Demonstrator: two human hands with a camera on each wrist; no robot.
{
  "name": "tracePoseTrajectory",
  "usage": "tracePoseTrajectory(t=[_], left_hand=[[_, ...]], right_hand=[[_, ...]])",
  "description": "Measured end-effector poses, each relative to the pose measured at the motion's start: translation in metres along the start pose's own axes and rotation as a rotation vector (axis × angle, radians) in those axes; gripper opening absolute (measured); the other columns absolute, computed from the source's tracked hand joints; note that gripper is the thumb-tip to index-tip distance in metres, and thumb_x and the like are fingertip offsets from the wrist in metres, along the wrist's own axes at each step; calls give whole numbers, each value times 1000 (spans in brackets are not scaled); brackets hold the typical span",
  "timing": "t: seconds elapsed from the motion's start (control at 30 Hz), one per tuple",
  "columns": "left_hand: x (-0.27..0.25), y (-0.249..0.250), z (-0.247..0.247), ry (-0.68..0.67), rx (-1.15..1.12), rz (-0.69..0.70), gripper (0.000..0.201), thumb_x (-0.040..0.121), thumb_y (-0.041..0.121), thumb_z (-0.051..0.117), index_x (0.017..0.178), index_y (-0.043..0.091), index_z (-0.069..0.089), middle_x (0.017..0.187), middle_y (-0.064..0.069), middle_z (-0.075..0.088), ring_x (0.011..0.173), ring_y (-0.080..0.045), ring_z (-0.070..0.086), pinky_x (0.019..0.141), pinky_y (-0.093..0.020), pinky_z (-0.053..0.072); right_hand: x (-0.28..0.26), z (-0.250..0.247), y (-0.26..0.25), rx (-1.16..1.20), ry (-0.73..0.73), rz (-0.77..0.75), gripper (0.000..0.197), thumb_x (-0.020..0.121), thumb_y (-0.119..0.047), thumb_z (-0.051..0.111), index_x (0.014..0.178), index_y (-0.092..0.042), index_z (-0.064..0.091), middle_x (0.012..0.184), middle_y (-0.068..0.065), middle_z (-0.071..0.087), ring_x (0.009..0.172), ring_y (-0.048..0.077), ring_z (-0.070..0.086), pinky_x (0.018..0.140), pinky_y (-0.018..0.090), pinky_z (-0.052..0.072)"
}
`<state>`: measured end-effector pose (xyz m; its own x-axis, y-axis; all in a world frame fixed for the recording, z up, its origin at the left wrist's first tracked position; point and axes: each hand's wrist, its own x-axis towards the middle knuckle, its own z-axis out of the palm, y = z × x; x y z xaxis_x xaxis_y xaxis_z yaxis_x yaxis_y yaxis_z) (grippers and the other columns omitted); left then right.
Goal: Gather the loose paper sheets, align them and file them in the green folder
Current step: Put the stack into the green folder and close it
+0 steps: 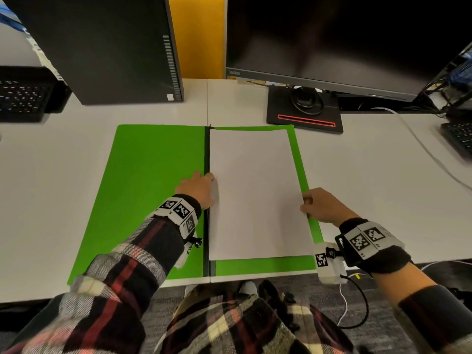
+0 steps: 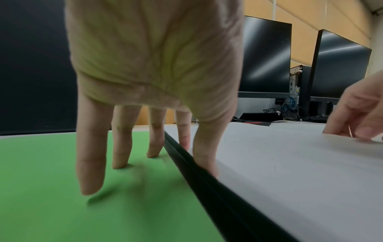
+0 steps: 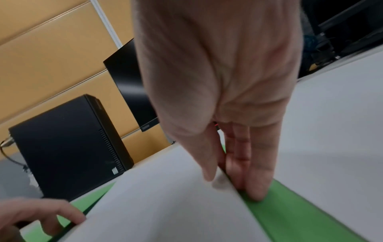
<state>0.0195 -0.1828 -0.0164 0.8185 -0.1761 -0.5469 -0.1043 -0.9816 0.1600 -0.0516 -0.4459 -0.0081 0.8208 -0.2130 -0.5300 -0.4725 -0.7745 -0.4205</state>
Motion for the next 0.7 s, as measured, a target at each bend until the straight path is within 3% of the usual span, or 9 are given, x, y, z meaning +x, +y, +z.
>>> tracePoseTrajectory(t=[0.1, 0.2, 0.3, 0.43, 0.6, 0.7], left_hand=[[0, -1, 0, 14, 21, 7, 61, 85, 24, 59, 140, 26, 32, 138, -10, 36, 119, -38, 48, 91, -43, 47], [0, -4, 2, 22, 26, 13, 61, 86, 23, 58, 141, 26, 31, 141, -9, 35, 120, -37, 47, 91, -43, 47], [0, -4, 1, 14, 37, 24, 62, 86, 24, 57, 142, 25, 30, 144, -8, 33, 122, -37, 46, 93, -43, 46], [0, -4, 1, 12, 40, 21, 63, 86, 25, 58, 142, 24, 29, 144, -8, 32, 123, -38, 44, 93, -43, 46], [4, -1, -3, -17, 80, 8, 66, 85, 25, 61, 142, 20, 28, 144, -10, 29, 127, -38, 37, 98, -45, 44], [6, -2, -6, -24, 52, 21, 71, 82, 26, 65, 143, 21, 28, 143, -11, 30, 128, -39, 37, 100, -47, 42]], right_hand=[[1, 6, 0, -11, 92, 23, 29, 86, -3, 53, 58, -5, 51, 63, 8, 54, 73, 26, 55, 69, 28, 41], [2, 12, -1, 5, 126, 34, 21, 87, -4, 52, 86, 14, 63, 87, 25, 67, 88, 35, 63, 75, 34, 47], [3, 15, -4, -18, 150, 61, 20, 87, -3, 52, 93, 12, 64, 96, 24, 66, 100, 37, 61, 79, 33, 47], [2, 17, -6, -25, 187, 77, 39, 87, -5, 55, 125, 3, 53, 128, 20, 55, 117, 34, 53, 95, 34, 43], [5, 12, -15, -213, 105, 66, 35, 84, -7, 57, 116, 5, 53, 122, 21, 52, 102, 33, 55, 78, 31, 45], [6, 13, -31, -343, 118, -9, 51, 85, -10, 57, 130, 0, 36, 132, 21, 34, 116, 35, 42, 92, 38, 43]])
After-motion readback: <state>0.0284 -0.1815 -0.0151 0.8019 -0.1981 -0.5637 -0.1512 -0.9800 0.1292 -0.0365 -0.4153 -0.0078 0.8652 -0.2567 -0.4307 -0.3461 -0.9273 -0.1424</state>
